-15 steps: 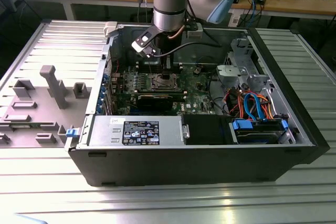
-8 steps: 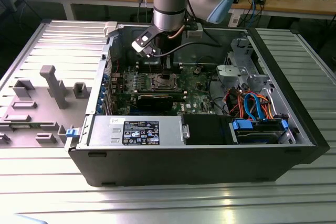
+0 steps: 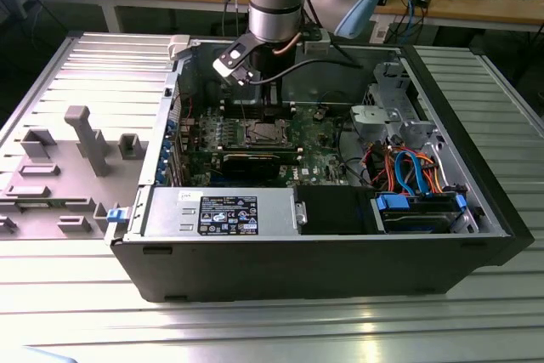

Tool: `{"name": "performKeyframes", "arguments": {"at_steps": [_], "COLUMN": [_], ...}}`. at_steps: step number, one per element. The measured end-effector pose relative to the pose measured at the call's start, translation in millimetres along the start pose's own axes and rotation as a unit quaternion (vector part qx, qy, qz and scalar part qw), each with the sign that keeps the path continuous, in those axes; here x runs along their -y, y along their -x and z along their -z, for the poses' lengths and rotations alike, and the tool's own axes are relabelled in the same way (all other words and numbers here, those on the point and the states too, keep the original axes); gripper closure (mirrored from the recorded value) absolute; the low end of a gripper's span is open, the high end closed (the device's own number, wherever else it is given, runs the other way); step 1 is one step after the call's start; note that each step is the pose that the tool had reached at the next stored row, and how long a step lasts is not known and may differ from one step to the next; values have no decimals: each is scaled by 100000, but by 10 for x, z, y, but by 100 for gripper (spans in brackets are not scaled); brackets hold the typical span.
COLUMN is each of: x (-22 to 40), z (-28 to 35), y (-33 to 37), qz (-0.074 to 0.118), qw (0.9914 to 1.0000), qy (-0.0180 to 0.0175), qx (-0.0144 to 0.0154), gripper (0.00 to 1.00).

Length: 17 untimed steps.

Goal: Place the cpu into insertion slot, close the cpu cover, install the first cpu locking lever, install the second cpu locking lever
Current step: 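Install the first cpu locking lever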

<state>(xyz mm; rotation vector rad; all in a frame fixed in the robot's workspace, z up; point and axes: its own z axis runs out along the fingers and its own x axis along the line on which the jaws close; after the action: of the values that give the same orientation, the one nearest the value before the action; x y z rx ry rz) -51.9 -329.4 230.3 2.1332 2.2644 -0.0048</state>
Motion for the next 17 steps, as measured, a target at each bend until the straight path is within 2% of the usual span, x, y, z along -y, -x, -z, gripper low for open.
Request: {"name": "performKeyframes", "arguments": {"at_steps": [2,3,5,7,8,9,10,17], "x": [0,0,0,0,1,0,-1,-1], "z": [0,0,1,0,8,45,70,76], "y": [0,0,0,0,1,1,2,2], "qz": [1910,3783,5373,6963,8547,9017,9071,9078], "qw": [99982,99928,99855,99757,99634,99592,99587,99587], "qy": [23,70,106,145,177,191,199,162], "qx": [-89,-125,-153,-183,-204,-219,-222,-227], "gripper": [89,89,89,89,89,89,89,89]}}
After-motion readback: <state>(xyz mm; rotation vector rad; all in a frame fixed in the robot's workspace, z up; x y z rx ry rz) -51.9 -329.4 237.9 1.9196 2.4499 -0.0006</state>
